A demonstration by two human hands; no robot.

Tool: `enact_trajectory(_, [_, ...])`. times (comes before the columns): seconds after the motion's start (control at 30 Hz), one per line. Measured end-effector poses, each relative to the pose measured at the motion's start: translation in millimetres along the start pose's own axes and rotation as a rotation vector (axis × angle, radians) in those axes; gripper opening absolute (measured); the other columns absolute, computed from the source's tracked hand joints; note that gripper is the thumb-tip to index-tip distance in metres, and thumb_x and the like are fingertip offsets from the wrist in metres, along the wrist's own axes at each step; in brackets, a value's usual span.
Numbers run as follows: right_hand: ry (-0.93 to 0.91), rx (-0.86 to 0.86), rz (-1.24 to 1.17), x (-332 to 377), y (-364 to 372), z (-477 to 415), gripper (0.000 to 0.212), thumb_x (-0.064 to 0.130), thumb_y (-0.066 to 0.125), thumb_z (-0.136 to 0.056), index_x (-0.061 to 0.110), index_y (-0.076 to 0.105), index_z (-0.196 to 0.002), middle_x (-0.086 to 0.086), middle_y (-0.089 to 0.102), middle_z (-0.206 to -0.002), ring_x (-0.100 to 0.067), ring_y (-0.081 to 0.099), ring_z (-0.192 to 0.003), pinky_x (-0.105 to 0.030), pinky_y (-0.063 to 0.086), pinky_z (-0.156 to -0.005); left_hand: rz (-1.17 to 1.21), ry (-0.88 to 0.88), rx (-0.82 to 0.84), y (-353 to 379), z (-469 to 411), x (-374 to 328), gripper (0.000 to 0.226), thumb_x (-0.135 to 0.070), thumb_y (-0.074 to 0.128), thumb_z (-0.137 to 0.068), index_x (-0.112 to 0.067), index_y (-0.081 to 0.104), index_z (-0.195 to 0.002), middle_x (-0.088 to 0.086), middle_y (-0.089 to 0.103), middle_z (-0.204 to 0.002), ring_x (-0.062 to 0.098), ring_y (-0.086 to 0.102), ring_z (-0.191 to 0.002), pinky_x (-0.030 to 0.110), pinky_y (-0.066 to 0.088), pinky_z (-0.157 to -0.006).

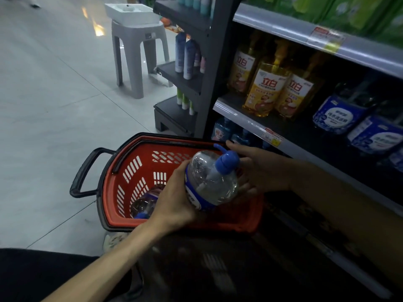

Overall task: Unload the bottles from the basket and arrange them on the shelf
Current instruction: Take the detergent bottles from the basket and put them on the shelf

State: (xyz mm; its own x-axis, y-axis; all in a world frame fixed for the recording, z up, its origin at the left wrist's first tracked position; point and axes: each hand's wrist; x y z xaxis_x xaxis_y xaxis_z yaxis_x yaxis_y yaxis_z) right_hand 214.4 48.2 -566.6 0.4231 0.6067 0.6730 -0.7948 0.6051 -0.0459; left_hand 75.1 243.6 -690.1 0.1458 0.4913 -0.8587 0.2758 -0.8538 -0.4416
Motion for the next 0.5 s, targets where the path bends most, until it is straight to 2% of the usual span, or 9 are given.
enact_trajectory(0.03, [-0.008, -0.004, -0.016, -3.5, 0.1, 0.9, 0.081, 0.083, 0.052, -0.082, 0.027, 0.057, -0.141, -0.028, 0.065, -0.131, -0.041, 0.064, -0.119, -0.052, 0.041, -0.115, 0.011, 0.005, -0.003, -1.8, -0.9, -3.8, 0.121, -0.047, 0.099, -0.050, -0.069, 0.018, -0.137, -0.024, 0.047, -0.141, -0.002, 0.051, -0.130, 0.025, 0.047, -0.104])
enact_trajectory(0.1, [-0.035, -0.025, -0.066, -7.9, 1.2, 2.4, 0.080, 0.084, 0.050, -0.083, 0.030, 0.057, -0.142, -0.026, 0.064, -0.133, -0.044, 0.061, -0.126, -0.059, 0.037, -0.117, 0.044, -0.010, 0.009, -4.4, -3.0, -9.5, 0.122, -0.042, 0.101, -0.047, -0.069, 0.022, -0.136, -0.024, 0.049, -0.139, -0.001, 0.052, -0.128, 0.030, 0.050, -0.103])
enact_trajectory(0.2, [-0.066, -0.067, -0.116, -10.4, 2.8, 9.7, 0.078, 0.085, 0.042, -0.085, 0.033, 0.059, -0.139, -0.026, 0.066, -0.131, -0.043, 0.063, -0.123, -0.056, 0.043, -0.112, 0.079, -0.051, 0.024, -2.0, -3.2, -13.0, 0.128, -0.033, 0.102, -0.043, -0.065, 0.022, -0.139, -0.023, 0.051, -0.139, -0.001, 0.054, -0.127, 0.029, 0.052, -0.101])
enact_trajectory(0.27, [-0.079, -0.073, -0.175, -11.8, 4.1, 16.1, 0.075, 0.084, 0.038, -0.087, 0.033, 0.062, -0.137, -0.028, 0.065, -0.130, -0.042, 0.065, -0.120, -0.055, 0.048, -0.108, 0.117, -0.083, 0.016, 1.4, -4.2, -13.6, 0.132, -0.025, 0.103, -0.043, -0.060, 0.023, -0.141, -0.022, 0.055, -0.135, -0.003, 0.057, -0.123, 0.024, 0.053, -0.098])
enact_trajectory(0.37, [-0.156, -0.119, -0.244, -17.2, 7.0, 27.7, 0.065, 0.076, 0.040, -0.093, 0.031, 0.066, -0.133, -0.026, 0.067, -0.128, -0.040, 0.070, -0.112, -0.055, 0.052, -0.103, 0.211, -0.125, -0.024, 4.9, -7.3, -16.2, 0.128, -0.023, 0.102, -0.043, -0.052, 0.028, -0.143, -0.021, 0.058, -0.132, -0.003, 0.059, -0.120, 0.019, 0.055, -0.093])
enact_trajectory(0.5, [-0.298, -0.193, -0.270, -33.7, 14.7, 36.9, 0.045, 0.054, 0.050, -0.098, 0.026, 0.072, -0.125, -0.011, 0.075, -0.118, -0.030, 0.072, -0.110, -0.050, 0.053, -0.101, 0.335, -0.195, -0.089, 6.7, -15.7, -30.1, 0.125, -0.029, 0.103, -0.044, -0.030, 0.034, -0.148, -0.013, 0.060, -0.131, -0.003, 0.061, -0.117, 0.021, 0.058, -0.089])
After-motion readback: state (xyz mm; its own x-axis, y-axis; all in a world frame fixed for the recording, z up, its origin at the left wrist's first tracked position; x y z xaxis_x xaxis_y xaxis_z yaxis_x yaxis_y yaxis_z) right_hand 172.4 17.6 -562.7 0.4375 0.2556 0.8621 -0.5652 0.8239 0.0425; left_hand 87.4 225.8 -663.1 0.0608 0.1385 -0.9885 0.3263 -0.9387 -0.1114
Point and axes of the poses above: each hand's wrist, its own z-axis away from the middle knuckle, its own y-axis out of the palm, x = y × z
